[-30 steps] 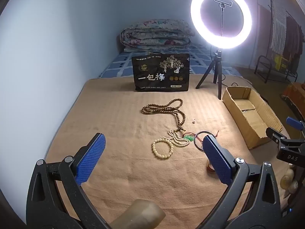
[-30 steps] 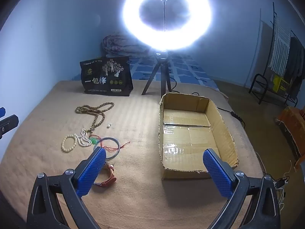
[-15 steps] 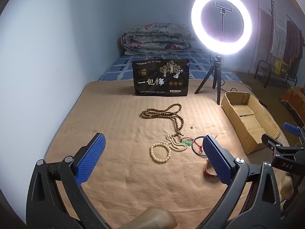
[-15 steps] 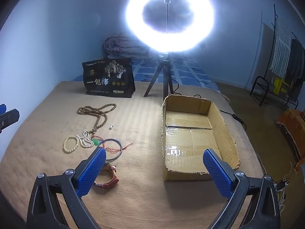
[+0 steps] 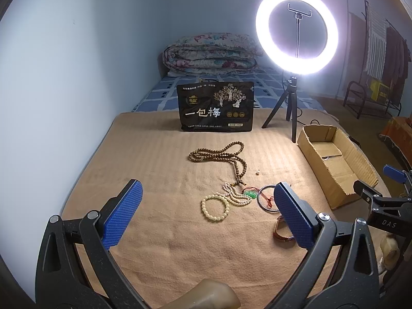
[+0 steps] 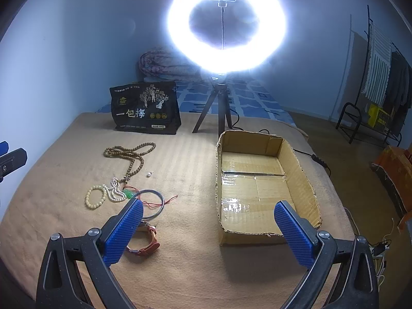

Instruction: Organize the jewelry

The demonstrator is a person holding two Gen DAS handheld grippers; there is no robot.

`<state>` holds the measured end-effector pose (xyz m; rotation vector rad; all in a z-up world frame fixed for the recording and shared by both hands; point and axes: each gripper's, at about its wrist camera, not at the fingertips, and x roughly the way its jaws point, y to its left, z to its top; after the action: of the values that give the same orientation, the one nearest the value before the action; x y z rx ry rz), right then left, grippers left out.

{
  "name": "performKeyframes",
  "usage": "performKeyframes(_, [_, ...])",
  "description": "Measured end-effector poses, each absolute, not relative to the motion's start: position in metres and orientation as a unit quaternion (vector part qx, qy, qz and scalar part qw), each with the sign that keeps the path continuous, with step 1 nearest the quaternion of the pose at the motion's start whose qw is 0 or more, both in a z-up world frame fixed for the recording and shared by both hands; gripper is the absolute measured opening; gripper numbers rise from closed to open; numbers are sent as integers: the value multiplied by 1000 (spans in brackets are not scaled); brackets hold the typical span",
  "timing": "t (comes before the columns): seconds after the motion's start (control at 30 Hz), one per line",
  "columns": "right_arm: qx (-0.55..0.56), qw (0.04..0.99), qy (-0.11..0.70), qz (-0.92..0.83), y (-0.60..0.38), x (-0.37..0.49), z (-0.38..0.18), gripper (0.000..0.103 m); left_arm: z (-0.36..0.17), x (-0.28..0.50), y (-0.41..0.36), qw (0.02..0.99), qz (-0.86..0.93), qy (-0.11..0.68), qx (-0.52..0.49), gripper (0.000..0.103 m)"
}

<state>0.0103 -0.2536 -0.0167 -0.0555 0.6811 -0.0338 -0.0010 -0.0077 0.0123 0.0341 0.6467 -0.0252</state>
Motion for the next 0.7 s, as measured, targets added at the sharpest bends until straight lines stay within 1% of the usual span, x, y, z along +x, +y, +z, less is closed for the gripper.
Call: performKeyframes(0.7, [-24, 941, 338, -14, -252, 9, -19, 103, 12, -2, -8, 948, -13, 317, 17, 103])
